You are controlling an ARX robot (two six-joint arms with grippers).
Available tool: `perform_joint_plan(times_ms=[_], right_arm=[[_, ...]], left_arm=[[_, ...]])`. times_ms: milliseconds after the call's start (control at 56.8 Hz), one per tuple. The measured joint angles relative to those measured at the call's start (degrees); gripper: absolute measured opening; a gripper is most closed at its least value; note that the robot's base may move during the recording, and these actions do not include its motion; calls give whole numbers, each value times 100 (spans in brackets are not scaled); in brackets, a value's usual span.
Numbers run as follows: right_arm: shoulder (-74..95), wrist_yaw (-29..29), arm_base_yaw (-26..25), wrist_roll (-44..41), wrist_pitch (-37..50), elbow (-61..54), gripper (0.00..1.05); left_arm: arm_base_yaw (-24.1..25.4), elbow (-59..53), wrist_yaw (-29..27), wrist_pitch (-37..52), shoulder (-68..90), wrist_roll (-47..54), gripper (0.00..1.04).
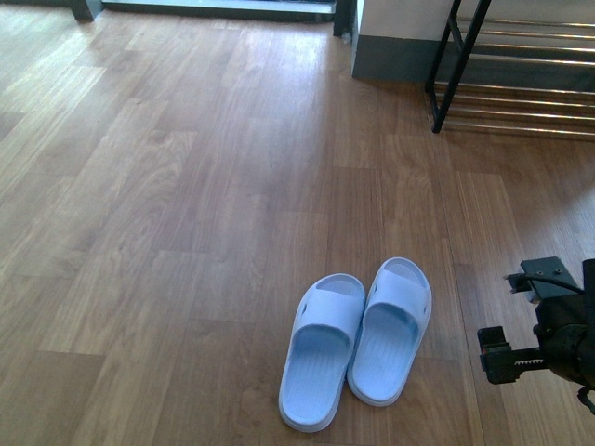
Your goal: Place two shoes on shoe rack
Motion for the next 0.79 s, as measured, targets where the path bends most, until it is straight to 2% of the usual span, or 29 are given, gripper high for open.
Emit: perform_joint_plan(times_ms=[211,458,792], right_arm=[[511,-35,269,92,-334,662,96],[634,-345,772,835,-953,1331,96],[944,-380,931,1359,-1427,1985,96]], left_arm=[[-2,0,0,0,0,0,95],[-2,0,0,0,0,0,95],[-2,0,-2,0,0,0,95]])
